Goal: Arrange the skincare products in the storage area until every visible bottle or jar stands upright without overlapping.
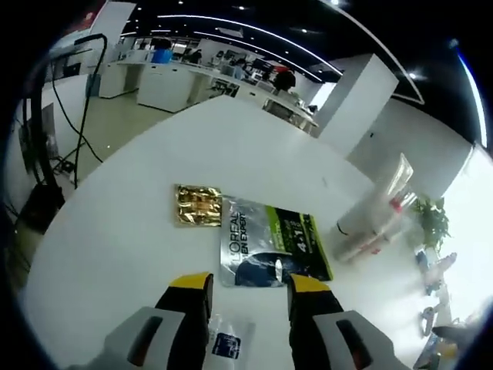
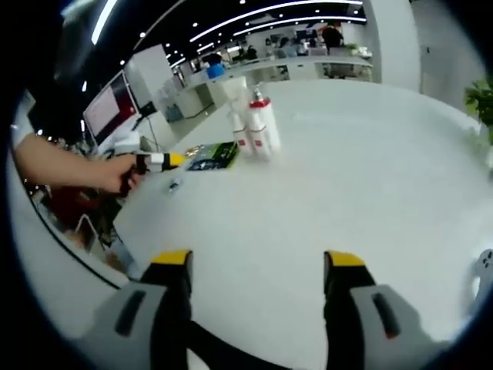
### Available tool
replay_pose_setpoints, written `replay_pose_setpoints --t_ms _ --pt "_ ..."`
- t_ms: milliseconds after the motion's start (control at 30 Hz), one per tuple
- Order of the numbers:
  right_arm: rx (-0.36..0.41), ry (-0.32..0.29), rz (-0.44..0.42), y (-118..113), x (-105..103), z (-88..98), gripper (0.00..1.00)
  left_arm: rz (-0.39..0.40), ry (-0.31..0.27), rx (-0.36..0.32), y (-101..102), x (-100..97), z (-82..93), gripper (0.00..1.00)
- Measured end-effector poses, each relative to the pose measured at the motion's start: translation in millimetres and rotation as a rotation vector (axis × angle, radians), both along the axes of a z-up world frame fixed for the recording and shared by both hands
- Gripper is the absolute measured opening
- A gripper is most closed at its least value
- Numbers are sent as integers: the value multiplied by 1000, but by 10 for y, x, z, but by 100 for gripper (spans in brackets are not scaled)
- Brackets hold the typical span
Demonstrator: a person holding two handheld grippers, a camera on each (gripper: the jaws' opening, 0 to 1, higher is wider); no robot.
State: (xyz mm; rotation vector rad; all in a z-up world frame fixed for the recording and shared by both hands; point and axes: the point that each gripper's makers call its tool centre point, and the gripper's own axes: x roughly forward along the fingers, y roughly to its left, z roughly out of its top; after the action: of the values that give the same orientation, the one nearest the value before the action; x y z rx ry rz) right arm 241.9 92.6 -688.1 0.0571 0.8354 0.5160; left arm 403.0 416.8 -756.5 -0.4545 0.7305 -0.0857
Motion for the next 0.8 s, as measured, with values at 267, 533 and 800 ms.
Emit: replay_pose_setpoints --t_ms 267,533,800 --pt "-20 21 -4 -8 -45 -43 70 -2 10 3 55 112 -126 40" --pt "-41 29 -8 -28 -63 -69 69 -22 -5 3 2 182 -135 36" --pt "-57 51 -3 -24 -179 -142 67 -72 6 178 76 205 -212 21"
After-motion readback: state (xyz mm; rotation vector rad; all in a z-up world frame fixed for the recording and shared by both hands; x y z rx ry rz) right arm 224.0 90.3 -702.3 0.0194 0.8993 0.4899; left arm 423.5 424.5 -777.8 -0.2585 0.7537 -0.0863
